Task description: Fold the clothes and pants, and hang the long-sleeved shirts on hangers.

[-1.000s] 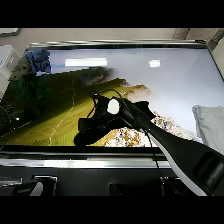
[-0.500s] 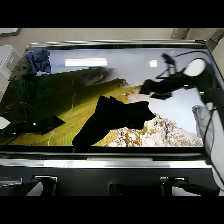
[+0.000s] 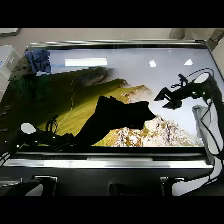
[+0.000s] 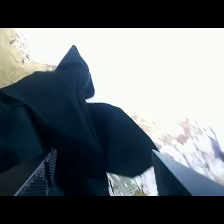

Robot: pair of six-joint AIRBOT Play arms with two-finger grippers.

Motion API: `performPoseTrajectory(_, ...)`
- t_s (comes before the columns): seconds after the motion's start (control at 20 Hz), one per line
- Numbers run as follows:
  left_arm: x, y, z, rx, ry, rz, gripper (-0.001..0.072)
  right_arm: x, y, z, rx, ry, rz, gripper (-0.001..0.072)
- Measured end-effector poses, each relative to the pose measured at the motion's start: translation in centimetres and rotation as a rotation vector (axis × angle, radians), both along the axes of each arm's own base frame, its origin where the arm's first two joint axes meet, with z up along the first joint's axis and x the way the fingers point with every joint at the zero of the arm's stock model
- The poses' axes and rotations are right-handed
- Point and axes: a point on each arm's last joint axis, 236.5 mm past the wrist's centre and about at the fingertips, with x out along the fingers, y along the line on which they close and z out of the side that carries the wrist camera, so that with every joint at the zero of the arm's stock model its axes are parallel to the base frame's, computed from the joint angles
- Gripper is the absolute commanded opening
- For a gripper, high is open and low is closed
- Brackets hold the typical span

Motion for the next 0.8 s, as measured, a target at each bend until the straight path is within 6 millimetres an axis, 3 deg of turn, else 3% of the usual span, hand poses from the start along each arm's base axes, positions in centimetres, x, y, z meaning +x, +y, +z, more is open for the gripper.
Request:
performPoseTrajectory(0.15, 0.4, -0.6, -1.0, 0.011, -0.007, 0.05, 0.0539, 1.2, 2.0, -2.4, 0.014, -0.009, 0.015, 0.0695)
performPoseTrajectory(0.2, 0.6, -0.8, -1.2, 0.014, -0.008, 0.073, 0.0305, 1.5, 2.6, -3.1, 0.014, -0.013, 0.019, 0.0681)
performPoseTrajectory(0.25, 0.9, -0.9, -1.4, 0.023, -0.015, 0.095, 0.0119, 1.9, 3.1, -3.7, 0.013, -0.022, 0.022, 0.0662)
performPoseTrajectory(0.3, 1.2, -0.9, -1.6, 0.028, -0.02, 0.111, 0.0039, 2.3, 3.6, -4.1, 0.009, -0.034, 0.022, 0.0607)
performPoseTrajectory(0.35, 1.4, -1.0, -1.7, 0.03, -0.022, 0.122, 0.0028, 2.8, 4.1, -4.4, 0.008, -0.048, 0.018, 0.0518)
performPoseTrajectory(0.4, 1.4, -1.1, -1.7, 0.032, -0.024, 0.128, 0.0028, 3.3, 4.4, -4.7, 0.002, -0.064, 0.014, 0.0476)
performPoseTrajectory(0.45, 1.6, -1.1, -1.8, 0.035, -0.03, 0.132, 0.0027, 3.7, 4.7, -4.8, -0.002, -0.079, 0.011, 0.0335)
performPoseTrajectory(0.5, 1.7, -1.1, -1.8, 0.036, -0.036, 0.136, 0.0027, 4.1, 5.1, -4.9, -0.004, -0.097, 0.009, 0.013)
performPoseTrajectory(0.55, 1.9, -1.1, -1.8, 0.038, -0.042, 0.137, 0.0026, 4.4, 5.4, -4.8, -0.008, -0.111, 0.007, 0.0038)
performPoseTrajectory(0.7, 3.1, -0.9, -0.8, 0.046, -0.108, 0.116, 0.0025, 5.2, 5.5, -3.2, -0.02, -0.176, 0.019, 0.0036)
performPoseTrajectory(0.8, 6.0, -0.3, 2.0, 0.057, -0.222, 0.116, 0.0026, 6.2, 4.8, 0.1, -0.045, -0.275, 0.029, 0.0036)
